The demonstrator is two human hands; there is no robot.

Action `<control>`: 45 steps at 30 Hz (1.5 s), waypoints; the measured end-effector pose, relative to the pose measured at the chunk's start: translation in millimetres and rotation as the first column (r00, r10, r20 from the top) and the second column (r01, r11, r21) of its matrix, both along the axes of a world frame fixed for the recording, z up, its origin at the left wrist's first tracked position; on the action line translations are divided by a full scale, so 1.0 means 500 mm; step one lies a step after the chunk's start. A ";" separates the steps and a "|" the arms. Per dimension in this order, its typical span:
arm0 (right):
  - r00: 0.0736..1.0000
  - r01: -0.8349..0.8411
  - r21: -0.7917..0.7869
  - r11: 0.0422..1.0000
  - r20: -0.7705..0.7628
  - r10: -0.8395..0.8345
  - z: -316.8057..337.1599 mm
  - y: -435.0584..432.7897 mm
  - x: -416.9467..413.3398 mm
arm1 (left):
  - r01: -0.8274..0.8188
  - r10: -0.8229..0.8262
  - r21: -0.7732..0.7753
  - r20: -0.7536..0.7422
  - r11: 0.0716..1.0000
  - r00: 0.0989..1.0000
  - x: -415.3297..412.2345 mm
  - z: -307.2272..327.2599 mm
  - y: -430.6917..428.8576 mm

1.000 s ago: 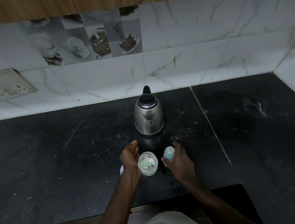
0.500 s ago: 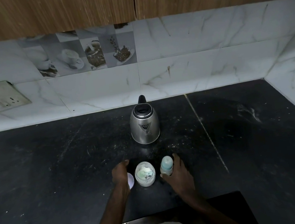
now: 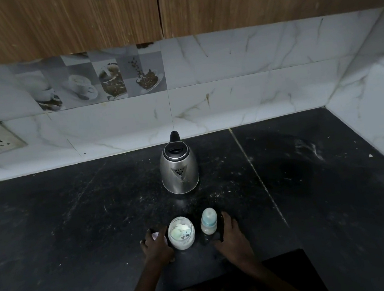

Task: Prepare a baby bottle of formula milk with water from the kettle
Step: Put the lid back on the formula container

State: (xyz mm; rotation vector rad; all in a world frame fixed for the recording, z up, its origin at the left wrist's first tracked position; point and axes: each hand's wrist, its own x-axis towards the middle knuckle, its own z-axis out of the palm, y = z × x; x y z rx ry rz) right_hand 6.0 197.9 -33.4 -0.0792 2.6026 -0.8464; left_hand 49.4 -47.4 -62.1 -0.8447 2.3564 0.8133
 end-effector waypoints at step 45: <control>0.726 -0.657 0.192 0.729 -0.104 0.680 0.175 -0.213 -0.071 | -0.072 0.212 0.235 -0.655 0.969 0.725 0.049 0.096 0.093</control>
